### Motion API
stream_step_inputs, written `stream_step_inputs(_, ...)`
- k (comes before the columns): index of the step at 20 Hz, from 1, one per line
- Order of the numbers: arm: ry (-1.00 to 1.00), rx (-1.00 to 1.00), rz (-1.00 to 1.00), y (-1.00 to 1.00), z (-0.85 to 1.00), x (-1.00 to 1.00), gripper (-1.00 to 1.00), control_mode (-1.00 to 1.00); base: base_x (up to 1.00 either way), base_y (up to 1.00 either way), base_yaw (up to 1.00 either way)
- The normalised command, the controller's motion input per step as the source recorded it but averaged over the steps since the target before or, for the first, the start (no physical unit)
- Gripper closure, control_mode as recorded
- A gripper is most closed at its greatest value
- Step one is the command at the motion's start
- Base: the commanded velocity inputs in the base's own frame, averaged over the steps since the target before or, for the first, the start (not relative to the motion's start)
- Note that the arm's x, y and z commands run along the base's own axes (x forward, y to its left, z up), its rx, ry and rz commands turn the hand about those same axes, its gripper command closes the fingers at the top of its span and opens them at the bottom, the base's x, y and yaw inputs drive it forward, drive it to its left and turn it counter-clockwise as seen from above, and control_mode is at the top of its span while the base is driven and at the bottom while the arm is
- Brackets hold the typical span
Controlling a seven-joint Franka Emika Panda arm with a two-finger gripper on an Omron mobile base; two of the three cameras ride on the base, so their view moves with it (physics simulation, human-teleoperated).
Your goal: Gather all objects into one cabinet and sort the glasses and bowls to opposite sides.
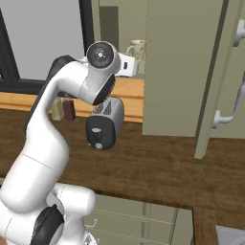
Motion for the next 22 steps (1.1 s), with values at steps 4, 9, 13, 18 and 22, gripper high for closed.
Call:
stream_step_inputs(4,0.0,0.0,-0.14,-0.07,0.11,0.73,-1.0,-1.0,0.0,0.0,0.0)
stream_step_inputs(9,0.0,0.0,-0.09,-0.02,0.05,0.43,-1.0,-1.0,0.0,0.0,0.0)
stream_step_inputs(13,0.0,0.0,-0.01,-0.12,0.0,0.39,-1.0,-1.0,0.0,0.0,0.0)
stream_step_inputs(18,-0.02,0.0,-0.05,-0.05,0.0,0.47,-1.0,-1.0,0.0,0.0,0.0)
stream_step_inputs(22,0.0,0.05,0.0,-0.01,0.06,0.51,-1.0,-1.0,0.0,0.0,0.0)
